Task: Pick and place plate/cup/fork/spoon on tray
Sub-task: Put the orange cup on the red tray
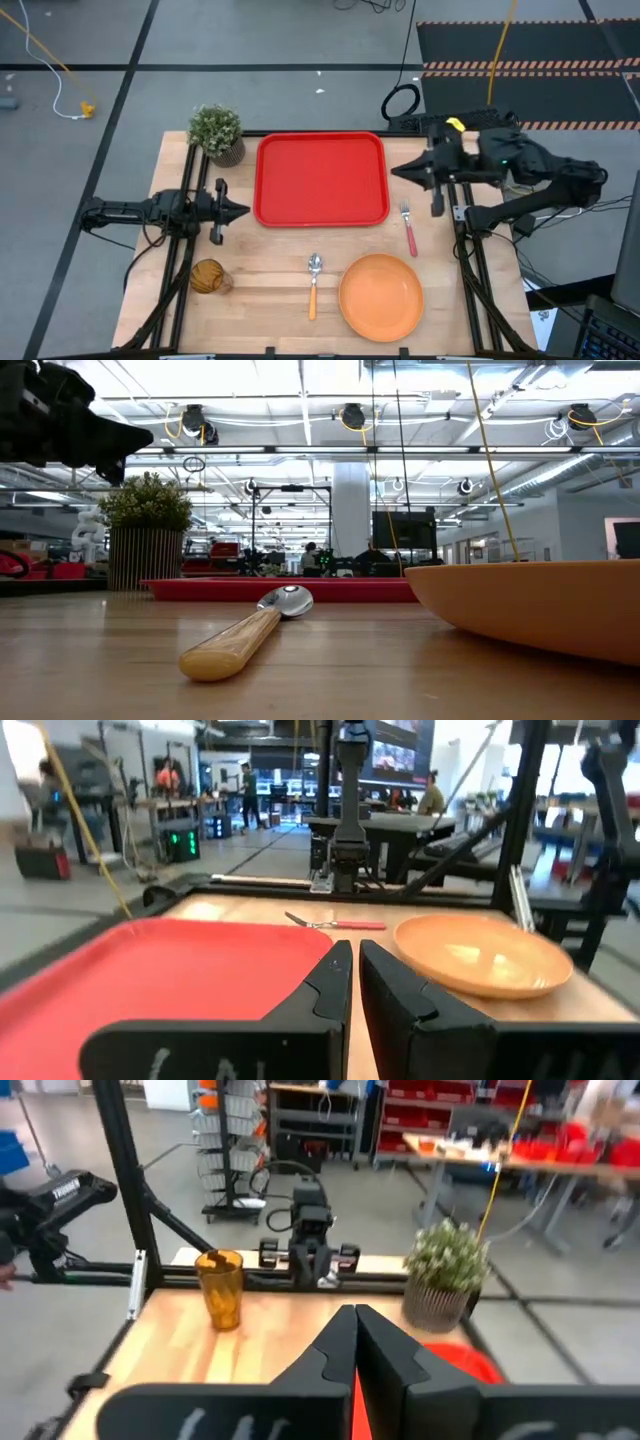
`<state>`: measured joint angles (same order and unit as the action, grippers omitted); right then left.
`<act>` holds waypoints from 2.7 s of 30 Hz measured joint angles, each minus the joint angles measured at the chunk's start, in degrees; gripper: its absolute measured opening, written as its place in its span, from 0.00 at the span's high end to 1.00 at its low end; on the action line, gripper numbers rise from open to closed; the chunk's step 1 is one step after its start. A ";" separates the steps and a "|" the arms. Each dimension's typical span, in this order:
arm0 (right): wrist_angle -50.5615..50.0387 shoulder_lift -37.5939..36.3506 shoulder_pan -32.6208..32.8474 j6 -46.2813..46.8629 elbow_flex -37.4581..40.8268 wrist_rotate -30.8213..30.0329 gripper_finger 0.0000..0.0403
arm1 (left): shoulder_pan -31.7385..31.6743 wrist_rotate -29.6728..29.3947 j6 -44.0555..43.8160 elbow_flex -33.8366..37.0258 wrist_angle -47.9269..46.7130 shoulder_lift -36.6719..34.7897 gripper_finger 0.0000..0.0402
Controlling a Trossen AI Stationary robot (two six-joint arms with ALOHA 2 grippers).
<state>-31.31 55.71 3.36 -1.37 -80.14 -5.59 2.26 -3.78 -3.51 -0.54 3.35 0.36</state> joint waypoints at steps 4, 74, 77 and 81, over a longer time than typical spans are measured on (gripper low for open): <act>-0.45 2.77 0.00 4.40 -0.07 1.68 1.00 | 0.11 -0.08 -1.35 0.00 3.02 0.02 0.93; -3.68 23.62 0.94 57.48 -0.02 6.31 1.00 | 39.06 13.73 -101.72 -83.27 -85.82 81.80 0.51; -3.69 23.62 0.80 56.47 -0.02 7.38 1.00 | 39.06 13.76 -101.18 -83.27 -86.84 84.23 0.53; -3.69 23.62 0.76 55.74 -0.02 7.37 1.00 | 39.03 14.09 -99.23 -83.27 -87.34 86.78 0.57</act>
<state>-35.00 79.33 4.12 54.37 -80.16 1.78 41.29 10.31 -102.74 -83.81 -84.00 87.14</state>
